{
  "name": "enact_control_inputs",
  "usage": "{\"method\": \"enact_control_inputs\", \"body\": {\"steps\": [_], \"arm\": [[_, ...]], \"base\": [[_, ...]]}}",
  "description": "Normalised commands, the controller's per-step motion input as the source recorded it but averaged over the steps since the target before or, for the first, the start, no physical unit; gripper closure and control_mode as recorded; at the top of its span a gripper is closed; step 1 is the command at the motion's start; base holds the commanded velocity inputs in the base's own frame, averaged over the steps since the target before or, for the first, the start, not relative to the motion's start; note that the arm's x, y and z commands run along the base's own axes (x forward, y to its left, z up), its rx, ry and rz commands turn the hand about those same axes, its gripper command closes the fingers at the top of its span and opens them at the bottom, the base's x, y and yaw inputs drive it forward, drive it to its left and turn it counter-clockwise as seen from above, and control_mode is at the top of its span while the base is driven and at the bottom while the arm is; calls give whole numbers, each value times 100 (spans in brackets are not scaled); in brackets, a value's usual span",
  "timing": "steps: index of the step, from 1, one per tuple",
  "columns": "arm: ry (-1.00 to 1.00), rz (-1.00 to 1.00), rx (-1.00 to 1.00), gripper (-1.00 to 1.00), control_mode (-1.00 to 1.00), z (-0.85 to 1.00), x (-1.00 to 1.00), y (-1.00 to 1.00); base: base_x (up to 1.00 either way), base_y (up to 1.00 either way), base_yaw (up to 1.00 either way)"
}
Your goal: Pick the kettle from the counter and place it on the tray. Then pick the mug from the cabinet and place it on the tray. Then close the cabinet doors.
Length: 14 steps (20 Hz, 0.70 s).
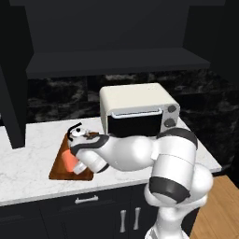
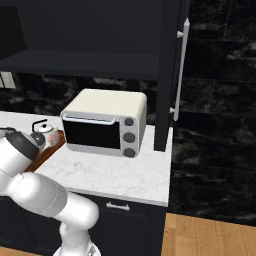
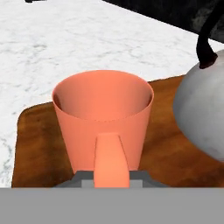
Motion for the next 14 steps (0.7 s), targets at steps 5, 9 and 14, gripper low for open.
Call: {"method": "enact_control_inputs", "body": {"steps": [5,9,14], "arm": [[0,0,0,100,-100,-13,0,0],[0,0,0,-100,-100,1,0,0],[0,0,0,-100,-100,17,0,-5]], "base": [[0,0,0],[0,0,0],[0,0,0]]}}
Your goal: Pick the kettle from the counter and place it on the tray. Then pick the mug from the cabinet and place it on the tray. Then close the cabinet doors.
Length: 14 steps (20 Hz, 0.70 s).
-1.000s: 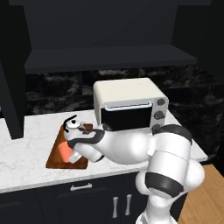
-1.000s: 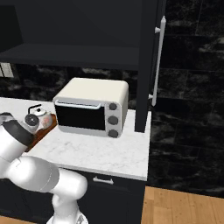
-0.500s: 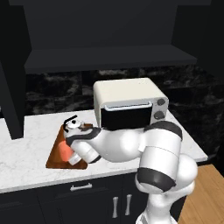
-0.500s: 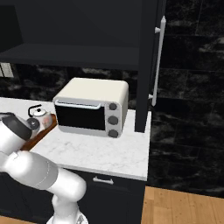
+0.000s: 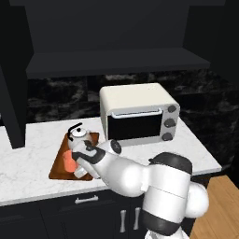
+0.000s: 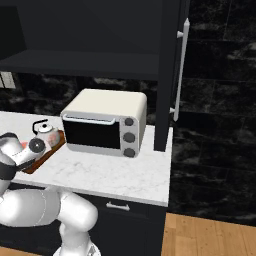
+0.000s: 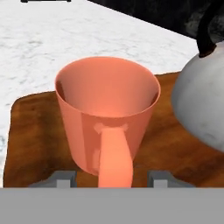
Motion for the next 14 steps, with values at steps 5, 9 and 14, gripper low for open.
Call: {"method": "enact_control_inputs", "body": {"steps": [5,9,14], "arm": [[4,-2,0,-100,-100,43,-2,-11],[12,-4,0,-100,-100,53,-9,-14],[8,-4,1,-100,-100,53,-29,-7]], "base": [[0,0,0],[0,0,0],[0,0,0]]}}
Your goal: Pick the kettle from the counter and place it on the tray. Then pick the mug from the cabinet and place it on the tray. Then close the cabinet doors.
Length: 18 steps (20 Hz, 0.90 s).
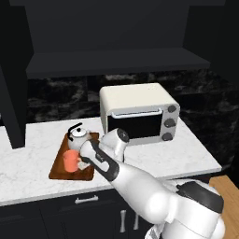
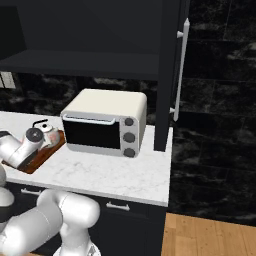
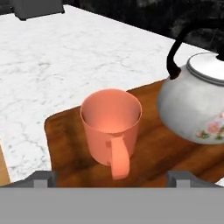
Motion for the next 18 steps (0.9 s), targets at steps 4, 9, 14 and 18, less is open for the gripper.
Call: {"method": "enact_control_inputs", "body": {"steps": [4,9,14,18], "arm": [[0,-4,2,-100,-100,52,-42,-3],[0,-4,0,-100,-100,45,-64,-7],[0,-3,0,-100,-100,47,-67,-15],[0,-11,0,-100,-100,52,-50,-12]], "base": [[0,0,0],[0,0,0],[0,0,0],[0,0,0]]}}
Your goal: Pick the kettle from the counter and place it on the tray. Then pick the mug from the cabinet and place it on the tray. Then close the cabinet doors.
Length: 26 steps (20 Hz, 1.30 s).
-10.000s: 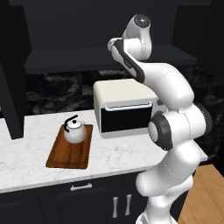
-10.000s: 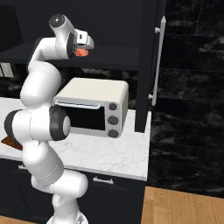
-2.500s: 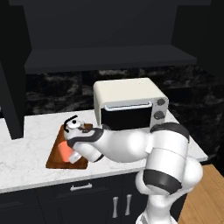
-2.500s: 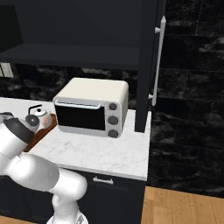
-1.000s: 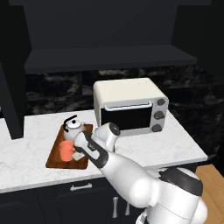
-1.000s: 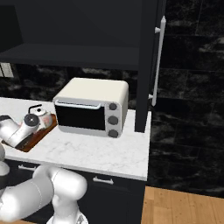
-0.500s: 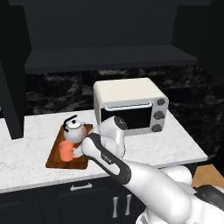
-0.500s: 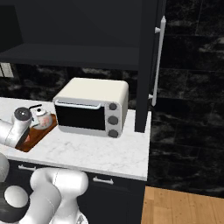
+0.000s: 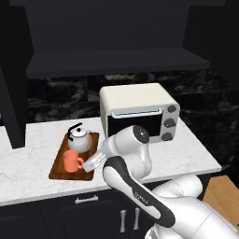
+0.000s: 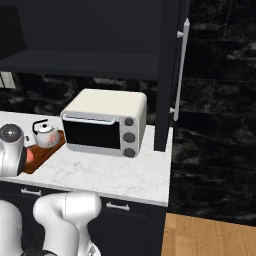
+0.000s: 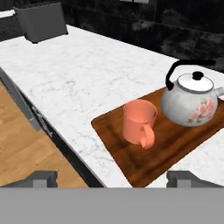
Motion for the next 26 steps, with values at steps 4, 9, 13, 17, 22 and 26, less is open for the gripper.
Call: {"method": "enact_control_inputs", "body": {"steps": [4,9,13,17,22,26], "arm": [[0,-14,0,-100,-100,50,-36,-10],[0,-16,0,-100,-100,40,-33,-3],[0,-11,0,-100,-100,34,-29,-3],[0,-6,0,-100,-100,29,-26,-8],[-1,-4,2,-100,-100,33,-29,-11],[-5,-2,0,-100,-100,35,-17,-1]], "base": [[0,0,0],[0,0,0],[0,0,0],[0,0,0],[0,0,0],[0,0,0]]}}
